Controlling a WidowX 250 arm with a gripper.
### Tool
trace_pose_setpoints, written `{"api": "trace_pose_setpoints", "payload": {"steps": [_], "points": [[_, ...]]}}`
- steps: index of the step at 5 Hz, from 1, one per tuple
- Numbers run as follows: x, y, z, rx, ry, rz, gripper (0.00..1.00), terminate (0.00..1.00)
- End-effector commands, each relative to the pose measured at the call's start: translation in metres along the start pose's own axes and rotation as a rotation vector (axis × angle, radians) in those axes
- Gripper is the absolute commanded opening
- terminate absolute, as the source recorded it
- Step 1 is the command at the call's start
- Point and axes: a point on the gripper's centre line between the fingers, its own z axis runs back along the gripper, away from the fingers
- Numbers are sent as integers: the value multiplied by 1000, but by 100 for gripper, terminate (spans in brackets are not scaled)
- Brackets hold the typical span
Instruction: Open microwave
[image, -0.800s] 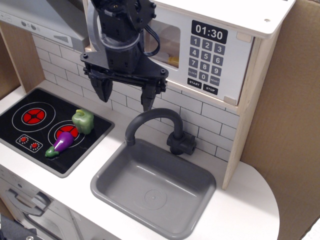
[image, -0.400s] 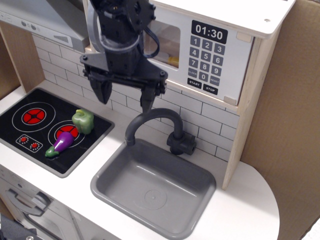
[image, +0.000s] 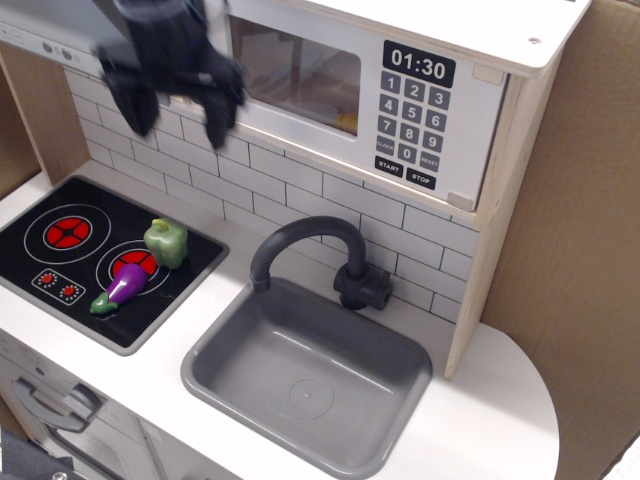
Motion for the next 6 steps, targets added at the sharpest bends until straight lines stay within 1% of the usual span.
{"api": "trace_pose_setpoints", "payload": {"steps": [1,3,4,5,6], "points": [[56,37,13,10,-61,-35,100,0],[71,40,7,-1,-118,-92,100,0],[76,40,6,-24,-151,-131,100,0],[82,37,5,-78,-168,-165,100,0],[82,32,0,-70,-181,-203,100,0]]}}
